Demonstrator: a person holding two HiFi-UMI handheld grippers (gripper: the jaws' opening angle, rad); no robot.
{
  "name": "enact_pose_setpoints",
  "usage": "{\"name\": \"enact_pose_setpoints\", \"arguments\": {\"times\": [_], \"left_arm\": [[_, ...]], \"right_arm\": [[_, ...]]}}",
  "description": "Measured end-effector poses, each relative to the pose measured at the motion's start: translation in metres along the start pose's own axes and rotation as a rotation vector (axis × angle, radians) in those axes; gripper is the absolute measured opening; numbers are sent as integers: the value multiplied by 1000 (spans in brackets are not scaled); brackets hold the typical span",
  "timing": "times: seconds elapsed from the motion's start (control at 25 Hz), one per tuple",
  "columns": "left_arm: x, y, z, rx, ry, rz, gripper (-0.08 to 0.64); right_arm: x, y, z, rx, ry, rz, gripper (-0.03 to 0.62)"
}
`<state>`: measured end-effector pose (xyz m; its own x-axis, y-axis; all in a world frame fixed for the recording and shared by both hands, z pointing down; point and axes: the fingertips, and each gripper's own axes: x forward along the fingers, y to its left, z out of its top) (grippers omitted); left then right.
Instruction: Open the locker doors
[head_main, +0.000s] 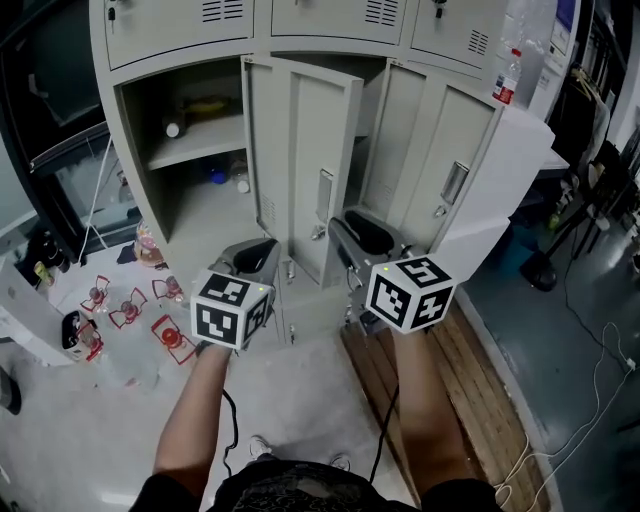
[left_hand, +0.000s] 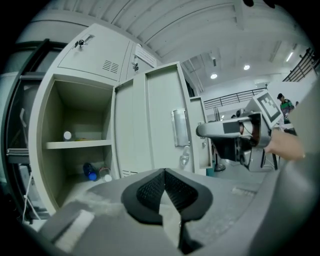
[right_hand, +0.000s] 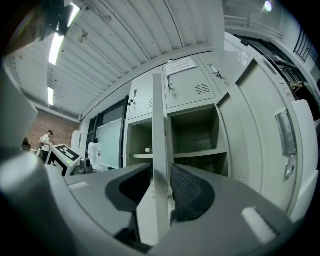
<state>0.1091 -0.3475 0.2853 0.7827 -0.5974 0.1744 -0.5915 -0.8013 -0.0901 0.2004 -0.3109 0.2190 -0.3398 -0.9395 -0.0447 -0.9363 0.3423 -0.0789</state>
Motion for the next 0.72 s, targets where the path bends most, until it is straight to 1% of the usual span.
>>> {"name": "enact_pose_setpoints", "arguments": {"times": [0.2, 0.36, 0.6, 0.72], "left_arm": [[-12, 0, -5, -14, 6, 64, 3], [-26, 1, -15, -29, 16, 130, 5], [-54, 7, -29, -60, 16, 240, 3], [-80, 18, -44, -86, 32, 324, 5]], "right_arm": [[-13, 8, -10, -17, 0, 25, 137], [-24, 14, -13, -12, -14, 56, 143], [-28, 37, -23, -2, -10, 152, 149], [-19, 64, -34, 9, 12, 232, 172]]}}
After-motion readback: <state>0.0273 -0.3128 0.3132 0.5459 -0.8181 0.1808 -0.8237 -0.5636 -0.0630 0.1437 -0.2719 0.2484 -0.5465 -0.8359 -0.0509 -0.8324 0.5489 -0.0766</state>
